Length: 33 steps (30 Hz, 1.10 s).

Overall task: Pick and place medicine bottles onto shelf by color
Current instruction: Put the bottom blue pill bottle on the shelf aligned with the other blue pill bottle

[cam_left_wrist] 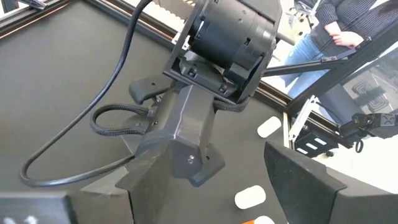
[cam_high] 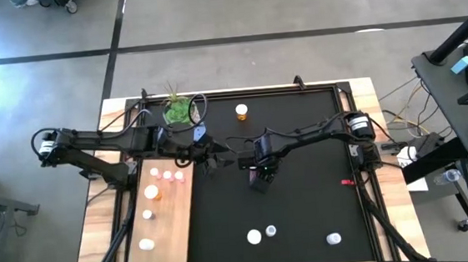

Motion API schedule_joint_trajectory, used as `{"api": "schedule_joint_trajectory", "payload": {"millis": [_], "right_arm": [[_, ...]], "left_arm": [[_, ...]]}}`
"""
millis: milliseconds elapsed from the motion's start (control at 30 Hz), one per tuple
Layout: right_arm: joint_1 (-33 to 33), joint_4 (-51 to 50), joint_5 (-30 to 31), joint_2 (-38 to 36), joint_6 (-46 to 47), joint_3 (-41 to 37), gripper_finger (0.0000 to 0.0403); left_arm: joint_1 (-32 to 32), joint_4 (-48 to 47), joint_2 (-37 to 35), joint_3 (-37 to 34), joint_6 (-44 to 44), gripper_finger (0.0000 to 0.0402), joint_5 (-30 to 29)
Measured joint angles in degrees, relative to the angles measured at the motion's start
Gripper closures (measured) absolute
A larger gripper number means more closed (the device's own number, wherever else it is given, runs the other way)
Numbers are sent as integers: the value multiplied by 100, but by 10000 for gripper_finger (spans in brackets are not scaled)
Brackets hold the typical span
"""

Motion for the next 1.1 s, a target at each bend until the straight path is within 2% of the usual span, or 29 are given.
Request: {"api": "schedule_joint_trajectory", "payload": {"millis": [700,933,1100], "right_arm": [[0,149,168,28,-261,81,283],[0,168,168,21,-232,90,296],[0,167,166,19,-122,90,271]], "left_arm": [[0,-2,0,0,9,162,0],[0,-29,0,0,9,162,0],[-1,-29,2,0,11,162,-1]]}}
